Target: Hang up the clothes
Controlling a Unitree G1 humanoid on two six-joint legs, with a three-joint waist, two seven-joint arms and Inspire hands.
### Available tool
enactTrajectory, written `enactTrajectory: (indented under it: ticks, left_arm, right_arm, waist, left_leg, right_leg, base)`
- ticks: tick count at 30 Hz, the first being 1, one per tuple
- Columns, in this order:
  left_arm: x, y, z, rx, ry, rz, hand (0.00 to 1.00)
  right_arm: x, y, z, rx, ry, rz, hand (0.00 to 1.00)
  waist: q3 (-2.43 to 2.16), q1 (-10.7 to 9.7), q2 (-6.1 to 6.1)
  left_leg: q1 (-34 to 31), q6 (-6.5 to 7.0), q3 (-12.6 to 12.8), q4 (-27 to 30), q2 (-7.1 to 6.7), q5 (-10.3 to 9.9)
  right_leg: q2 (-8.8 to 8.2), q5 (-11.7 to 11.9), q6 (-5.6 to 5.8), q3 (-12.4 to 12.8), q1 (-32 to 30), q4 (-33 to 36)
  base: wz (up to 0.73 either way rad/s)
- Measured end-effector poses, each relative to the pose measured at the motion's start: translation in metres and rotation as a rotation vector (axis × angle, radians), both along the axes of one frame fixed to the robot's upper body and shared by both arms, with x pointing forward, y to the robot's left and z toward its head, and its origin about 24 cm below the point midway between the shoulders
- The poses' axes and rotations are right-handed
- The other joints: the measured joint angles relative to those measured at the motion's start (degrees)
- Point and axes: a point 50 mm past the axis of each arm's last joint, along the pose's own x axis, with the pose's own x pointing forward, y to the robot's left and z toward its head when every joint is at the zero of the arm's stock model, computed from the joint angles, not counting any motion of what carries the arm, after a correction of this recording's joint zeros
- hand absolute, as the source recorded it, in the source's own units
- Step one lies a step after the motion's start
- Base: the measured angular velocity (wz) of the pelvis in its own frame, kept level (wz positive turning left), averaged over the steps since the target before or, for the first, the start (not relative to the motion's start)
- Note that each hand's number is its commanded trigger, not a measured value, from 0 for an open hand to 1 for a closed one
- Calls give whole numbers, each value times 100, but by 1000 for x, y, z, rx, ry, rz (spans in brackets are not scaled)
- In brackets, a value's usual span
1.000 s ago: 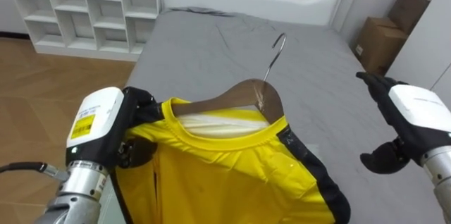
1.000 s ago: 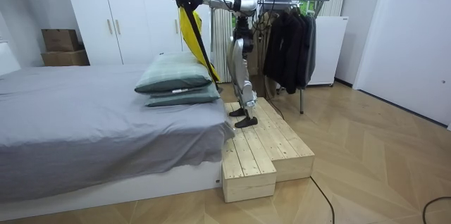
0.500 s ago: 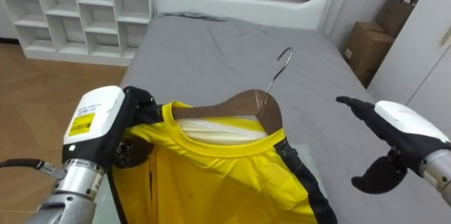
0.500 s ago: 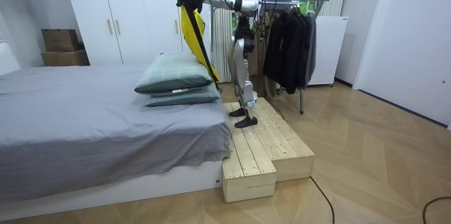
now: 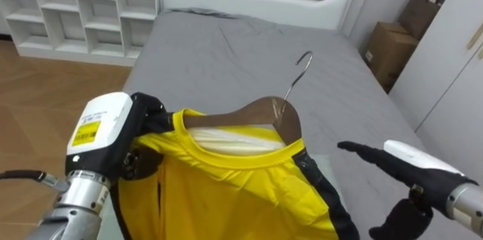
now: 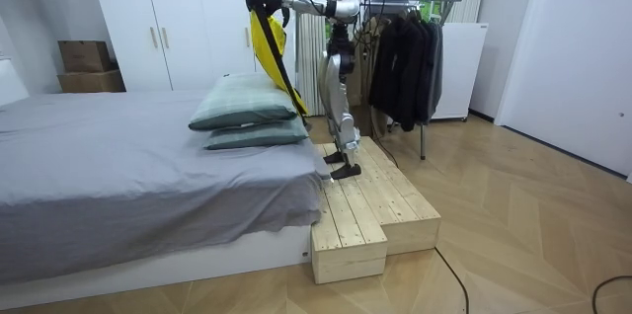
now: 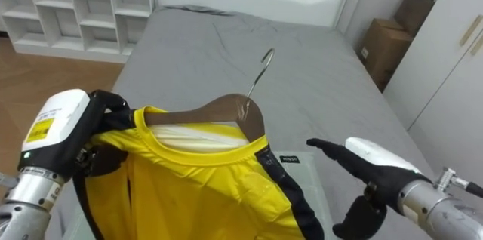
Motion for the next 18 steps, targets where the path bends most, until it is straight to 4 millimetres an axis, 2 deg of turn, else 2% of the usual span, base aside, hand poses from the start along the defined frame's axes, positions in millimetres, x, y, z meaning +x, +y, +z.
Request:
enactTrajectory:
  ticks: [10,14,18]
  left_arm:
    - [0,3,1,2,-5,10,100]
    - [0,3,1,2,-6,9,100]
    - [0,2,1,2,-8,10,100]
  right_arm:
    - [-6,-7,-19,290,139,1,0]
    - [-8,-12,-30,396,193,-23,0]
    - [-10,-16,-38,428,237,-40,0]
  waist:
    - [-5,140,-21]
    - [2,134,-10]
    - [15,148,23]
  left_leg:
    - [6,0,-16,6,-4,0]
    - [3,-1,-136,-15,-5,-1]
    - [-5,-7,-190,-16,-9,-4]
  right_leg:
    - [-11,11,7,-3,18,-18]
    - [-13,11,6,-145,55,-23]
    - [-12,11,6,-189,68,-25]
  base:
    - [1]
    - [15]
    - [8]
